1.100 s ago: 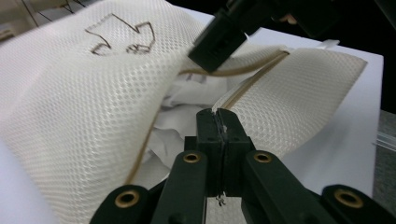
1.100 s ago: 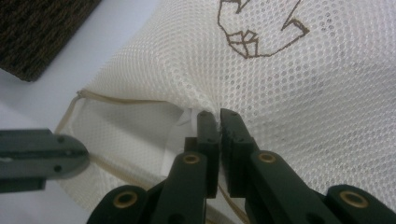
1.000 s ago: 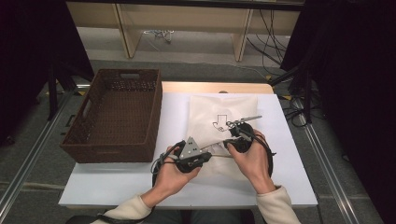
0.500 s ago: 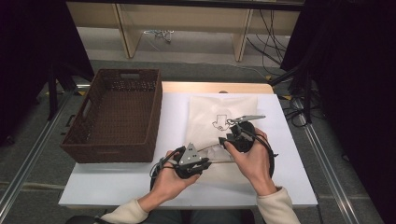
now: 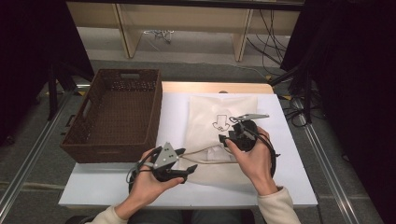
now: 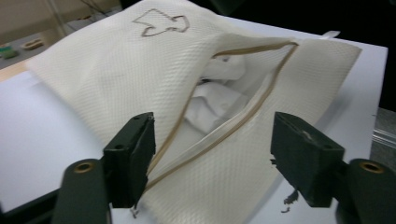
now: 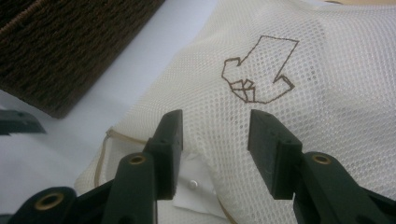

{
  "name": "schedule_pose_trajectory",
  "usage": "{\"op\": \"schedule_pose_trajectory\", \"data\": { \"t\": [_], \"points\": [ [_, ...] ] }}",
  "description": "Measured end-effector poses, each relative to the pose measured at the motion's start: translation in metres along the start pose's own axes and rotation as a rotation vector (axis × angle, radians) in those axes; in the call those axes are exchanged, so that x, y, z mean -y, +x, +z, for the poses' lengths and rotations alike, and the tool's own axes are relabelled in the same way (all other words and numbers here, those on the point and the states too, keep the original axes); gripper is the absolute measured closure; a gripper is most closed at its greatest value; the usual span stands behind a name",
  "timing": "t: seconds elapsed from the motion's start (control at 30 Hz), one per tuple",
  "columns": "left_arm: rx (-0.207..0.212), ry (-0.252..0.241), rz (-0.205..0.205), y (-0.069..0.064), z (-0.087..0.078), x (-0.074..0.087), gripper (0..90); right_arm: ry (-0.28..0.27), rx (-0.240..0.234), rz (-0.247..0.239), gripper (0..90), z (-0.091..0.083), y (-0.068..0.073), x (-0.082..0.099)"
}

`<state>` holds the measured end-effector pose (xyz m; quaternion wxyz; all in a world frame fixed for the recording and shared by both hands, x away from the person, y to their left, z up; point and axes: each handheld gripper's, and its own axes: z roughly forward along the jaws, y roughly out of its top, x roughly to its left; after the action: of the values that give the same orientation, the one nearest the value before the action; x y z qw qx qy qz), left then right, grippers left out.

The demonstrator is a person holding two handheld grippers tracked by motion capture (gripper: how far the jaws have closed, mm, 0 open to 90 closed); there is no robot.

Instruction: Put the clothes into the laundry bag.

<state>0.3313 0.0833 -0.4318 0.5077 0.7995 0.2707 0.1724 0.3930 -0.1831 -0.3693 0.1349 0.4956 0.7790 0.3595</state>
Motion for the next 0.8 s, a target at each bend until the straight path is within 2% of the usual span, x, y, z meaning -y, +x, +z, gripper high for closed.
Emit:
{"op": "schedule_pose_trajectory", "data": {
  "t": [0.07,0.1,0.17,0.2,0.27,0.3,0.33,0.4,0.47,0.5,0.53,0.57,0.7,0.8],
  "points": [
    [-0.012,-0.006,-0.018,0.006,-0.008,0.005,27.2,-0.005,0.005,0.01,55.4,0.0,0.0,0.0],
    [-0.035,-0.006,-0.041,0.009,-0.013,0.008,25.7,-0.002,0.011,0.007,55.2,-0.001,0.0,0.0],
    [-0.063,-0.007,-0.055,0.015,-0.019,0.012,23.2,-0.004,0.016,0.036,54.7,-0.001,0.002,-0.001],
    [-0.082,-0.051,-0.102,0.016,-0.019,0.014,22.9,0.001,-0.001,0.02,54.5,-0.001,0.0,-0.001],
    [-0.091,-0.073,-0.132,0.021,-0.023,0.017,22.9,-0.004,-0.005,0.02,54.2,-0.001,0.0,-0.002],
    [-0.094,-0.074,-0.126,0.024,-0.027,0.018,22.8,-0.009,0.007,0.027,54.1,-0.001,0.0,-0.003],
    [-0.102,-0.091,-0.163,0.024,-0.028,0.02,22.9,-0.007,0.012,0.031,54.0,-0.001,0.0,-0.003],
    [-0.1,-0.099,-0.167,0.026,-0.029,0.021,22.8,-0.007,0.0,0.017,53.9,-0.001,-0.002,-0.003],
    [-0.097,-0.096,-0.177,0.027,-0.029,0.023,22.8,-0.02,0.018,0.019,53.7,0.0,-0.003,-0.004],
    [-0.103,-0.078,-0.165,0.027,-0.031,0.023,22.8,-0.007,0.011,0.02,53.7,-0.001,-0.004,-0.003],
    [-0.103,-0.083,-0.166,0.027,-0.03,0.023,22.8,-0.006,0.012,0.027,53.8,-0.001,-0.003,-0.003],
    [-0.1,-0.074,-0.149,0.028,-0.03,0.022,22.8,-0.005,0.011,0.034,54.0,-0.001,-0.003,-0.003],
    [-0.099,-0.077,-0.155,0.027,-0.03,0.022,22.9,-0.002,0.002,0.021,54.6,-0.001,-0.005,-0.003],
    [-0.098,-0.074,-0.149,0.027,-0.03,0.022,23.0,-0.009,0.011,0.035,54.7,-0.001,-0.003,-0.003]
  ]
}}
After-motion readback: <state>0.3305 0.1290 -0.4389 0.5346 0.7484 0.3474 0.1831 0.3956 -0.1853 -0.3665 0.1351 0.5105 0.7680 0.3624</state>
